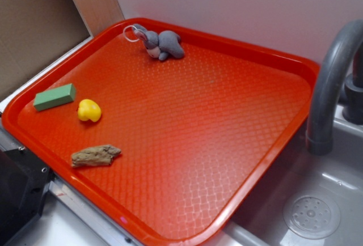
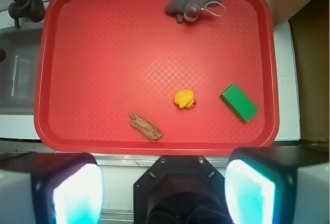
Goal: Grab the green block.
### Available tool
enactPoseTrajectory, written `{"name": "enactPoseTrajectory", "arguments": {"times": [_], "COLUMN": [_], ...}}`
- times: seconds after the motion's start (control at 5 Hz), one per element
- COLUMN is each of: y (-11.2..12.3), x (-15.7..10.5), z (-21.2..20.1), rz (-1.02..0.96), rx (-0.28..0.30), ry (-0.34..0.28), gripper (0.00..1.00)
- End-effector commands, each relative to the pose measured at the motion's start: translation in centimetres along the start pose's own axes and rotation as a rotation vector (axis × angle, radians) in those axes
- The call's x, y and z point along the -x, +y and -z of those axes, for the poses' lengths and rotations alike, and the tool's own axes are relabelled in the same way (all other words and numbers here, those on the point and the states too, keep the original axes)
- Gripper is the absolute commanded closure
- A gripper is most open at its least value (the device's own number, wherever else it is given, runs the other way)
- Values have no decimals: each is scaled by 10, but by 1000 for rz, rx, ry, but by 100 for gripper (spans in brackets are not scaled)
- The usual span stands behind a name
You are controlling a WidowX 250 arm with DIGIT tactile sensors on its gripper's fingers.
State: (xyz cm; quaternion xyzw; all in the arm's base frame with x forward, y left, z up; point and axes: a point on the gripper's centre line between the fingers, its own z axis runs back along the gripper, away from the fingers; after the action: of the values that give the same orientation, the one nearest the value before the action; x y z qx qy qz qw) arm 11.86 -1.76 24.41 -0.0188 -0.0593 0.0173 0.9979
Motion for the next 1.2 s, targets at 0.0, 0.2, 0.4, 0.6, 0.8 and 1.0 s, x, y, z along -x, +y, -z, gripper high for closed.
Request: {"name": "enactPoseTrajectory", "arguments": {"times": [0.0, 0.2, 0.4, 0.6, 0.8, 1.0], "y": [0, 32, 59, 88, 117, 128], "x": [0, -26, -49, -66, -67, -56], "z": [0, 47, 71, 98, 123, 141], "rz": [0, 220, 394, 474, 511, 548], "rx": [0, 47, 104, 95, 18, 10], "ry": [0, -17, -57, -44, -15, 42], "gripper": [0, 0, 0, 0, 0, 0]}}
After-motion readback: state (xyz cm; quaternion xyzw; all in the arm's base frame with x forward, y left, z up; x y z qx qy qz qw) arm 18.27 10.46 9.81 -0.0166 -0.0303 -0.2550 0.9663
